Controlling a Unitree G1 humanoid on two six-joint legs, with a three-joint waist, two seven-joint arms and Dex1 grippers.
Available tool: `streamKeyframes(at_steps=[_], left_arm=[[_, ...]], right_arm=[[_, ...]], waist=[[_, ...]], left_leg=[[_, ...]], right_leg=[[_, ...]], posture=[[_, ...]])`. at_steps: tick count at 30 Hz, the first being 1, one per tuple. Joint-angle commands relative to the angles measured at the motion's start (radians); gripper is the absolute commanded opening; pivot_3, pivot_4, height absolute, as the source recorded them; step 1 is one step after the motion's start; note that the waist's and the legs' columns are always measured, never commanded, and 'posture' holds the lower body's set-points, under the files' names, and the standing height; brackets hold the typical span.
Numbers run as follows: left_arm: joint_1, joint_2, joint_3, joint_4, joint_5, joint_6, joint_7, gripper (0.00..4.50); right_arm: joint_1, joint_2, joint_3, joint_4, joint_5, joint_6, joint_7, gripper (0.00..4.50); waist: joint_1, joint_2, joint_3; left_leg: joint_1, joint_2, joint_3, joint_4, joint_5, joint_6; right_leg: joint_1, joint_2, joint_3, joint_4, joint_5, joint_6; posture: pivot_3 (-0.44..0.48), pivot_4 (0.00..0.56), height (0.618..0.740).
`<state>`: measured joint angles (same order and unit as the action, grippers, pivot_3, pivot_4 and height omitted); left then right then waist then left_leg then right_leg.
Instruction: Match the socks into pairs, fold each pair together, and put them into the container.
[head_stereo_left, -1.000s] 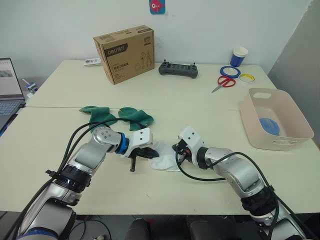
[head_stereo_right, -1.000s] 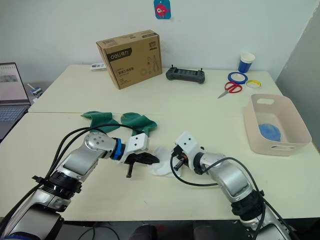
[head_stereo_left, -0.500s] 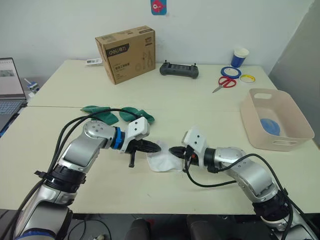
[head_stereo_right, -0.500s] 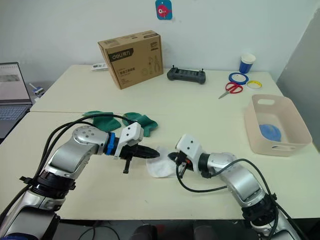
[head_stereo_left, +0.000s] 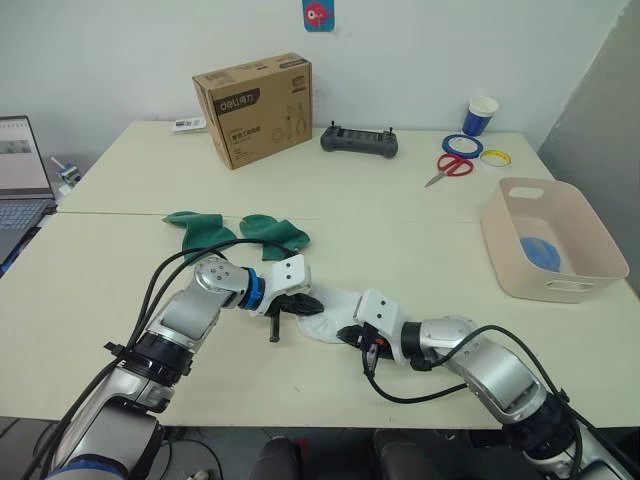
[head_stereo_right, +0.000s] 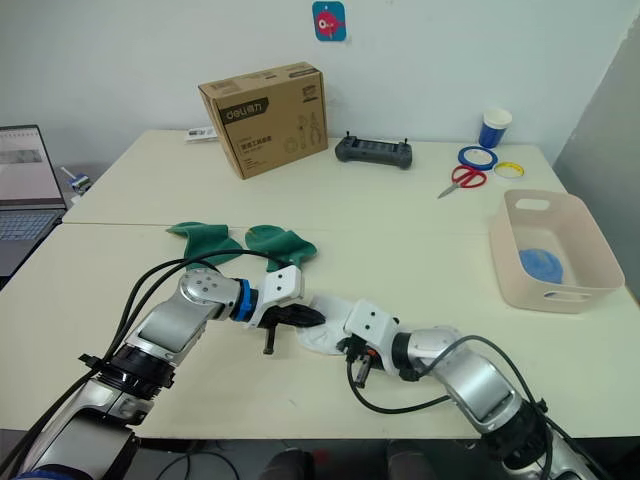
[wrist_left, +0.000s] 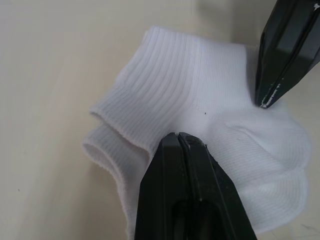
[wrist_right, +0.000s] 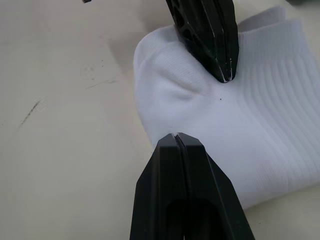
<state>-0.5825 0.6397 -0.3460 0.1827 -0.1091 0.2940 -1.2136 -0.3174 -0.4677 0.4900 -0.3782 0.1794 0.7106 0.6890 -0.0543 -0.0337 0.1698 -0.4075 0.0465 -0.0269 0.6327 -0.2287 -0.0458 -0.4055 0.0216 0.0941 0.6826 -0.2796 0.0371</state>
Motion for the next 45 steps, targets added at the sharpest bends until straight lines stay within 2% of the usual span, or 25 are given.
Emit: streamKeyframes(at_steps=[1,4,6,8,11,17,20,25,31,36,39,45], left_arm=[[0.017,0.028,0.057,-0.103,-0.084,0.023,-0.074,0.00],[-0.002,0.046,0.083,-0.151,-0.106,0.044,-0.088,0.00],[-0.014,0.053,0.085,-0.158,-0.110,0.061,-0.092,0.00],[-0.019,0.053,0.074,-0.139,-0.091,0.052,-0.091,0.00],[-0.016,0.036,0.043,-0.077,-0.043,0.002,-0.073,0.00],[0.004,0.035,0.002,0.045,0.040,-0.082,-0.063,0.00],[0.009,0.039,0.010,0.052,0.030,-0.062,-0.072,0.00],[0.037,0.051,0.014,0.033,0.023,-0.056,-0.078,0.00],[0.053,0.052,0.021,0.006,0.023,-0.039,-0.077,0.00],[0.055,0.050,0.023,0.002,0.024,-0.033,-0.073,0.00],[0.059,0.050,0.025,0.000,0.025,-0.029,-0.070,0.00],[0.059,0.050,0.028,0.005,0.025,-0.025,-0.068,0.00]], right_arm=[[0.036,-0.017,-0.096,-0.129,0.044,0.008,-0.004,0.02],[0.056,-0.016,-0.167,-0.193,0.090,0.064,-0.019,0.02],[0.075,-0.008,-0.200,-0.215,0.059,0.067,-0.081,0.02],[0.084,-0.037,-0.187,-0.227,-0.005,0.064,-0.128,0.02],[0.100,-0.032,-0.197,-0.241,-0.002,0.090,-0.151,0.02],[0.089,0.079,-0.324,-0.257,0.167,0.411,-0.177,0.02],[0.072,0.196,-0.464,-0.236,0.251,0.593,-0.217,0.65],[0.015,0.315,-0.591,-0.196,0.324,0.810,-0.241,2.32],[-0.041,0.388,-0.606,-0.095,0.327,0.898,-0.277,4.48],[-0.082,0.458,-0.586,0.012,0.309,0.875,-0.314,4.48],[-0.110,0.527,-0.598,0.083,0.318,0.858,-0.330,4.48],[-0.147,0.593,-0.630,0.166,0.352,0.809,-0.316,4.48]], waist=[[-0.001,0.000,0.000],[-0.001,0.000,0.000],[0.000,0.000,0.000],[0.000,0.000,0.000],[0.000,0.000,0.000],[-0.001,0.000,0.000],[-0.001,0.000,0.000],[-0.004,0.000,0.000],[-0.005,0.001,0.000],[-0.013,0.000,-0.001],[-0.019,0.000,-0.002],[-0.031,0.000,-0.002]], left_leg=[[0.000,0.000,0.000,0.000,0.000,0.000],[-0.001,0.000,0.000,0.000,0.000,0.000],[-0.001,0.000,-0.001,0.000,0.000,0.000],[-0.001,0.000,-0.001,0.000,0.000,0.000],[-0.001,0.000,0.001,0.000,0.000,0.000],[-0.001,0.000,0.000,0.000,0.000,0.000],[-0.001,0.000,0.000,0.000,0.000,0.000],[0.001,0.000,0.000,0.000,0.000,0.000],[0.001,0.001,0.000,0.000,0.000,0.000],[0.004,0.001,0.002,0.000,0.000,0.000],[0.006,0.001,0.002,-0.001,0.000,0.000],[0.007,0.001,0.001,-0.002,0.000,0.000]], right_leg=[[0.000,0.000,0.000,0.000,0.000,0.000],[-0.001,0.000,0.000,0.000,0.000,0.000],[-0.001,0.000,0.000,0.000,0.000,0.000],[-0.001,0.000,-0.001,0.000,0.000,0.000],[-0.001,0.000,0.001,0.000,0.000,0.000],[-0.001,0.000,0.000,0.000,0.000,0.000],[0.000,0.000,0.000,0.000,0.000,0.000],[0.000,0.000,0.001,0.002,0.000,0.000],[0.000,0.001,0.001,0.003,0.000,0.000],[0.001,0.001,0.002,0.004,0.000,0.000],[0.001,0.001,0.002,0.006,0.000,0.000],[0.001,0.001,0.002,0.007,0.000,-0.001]], posture=[[0.000,0.150,0.723],[0.000,0.150,0.723],[0.000,0.150,0.723],[0.000,0.150,0.723],[0.000,0.150,0.723],[0.000,0.150,0.723],[0.000,0.150,0.723],[0.000,0.150,0.723],[0.000,0.150,0.723],[0.000,0.150,0.723],[0.000,0.150,0.723],[0.000,0.150,0.723]])
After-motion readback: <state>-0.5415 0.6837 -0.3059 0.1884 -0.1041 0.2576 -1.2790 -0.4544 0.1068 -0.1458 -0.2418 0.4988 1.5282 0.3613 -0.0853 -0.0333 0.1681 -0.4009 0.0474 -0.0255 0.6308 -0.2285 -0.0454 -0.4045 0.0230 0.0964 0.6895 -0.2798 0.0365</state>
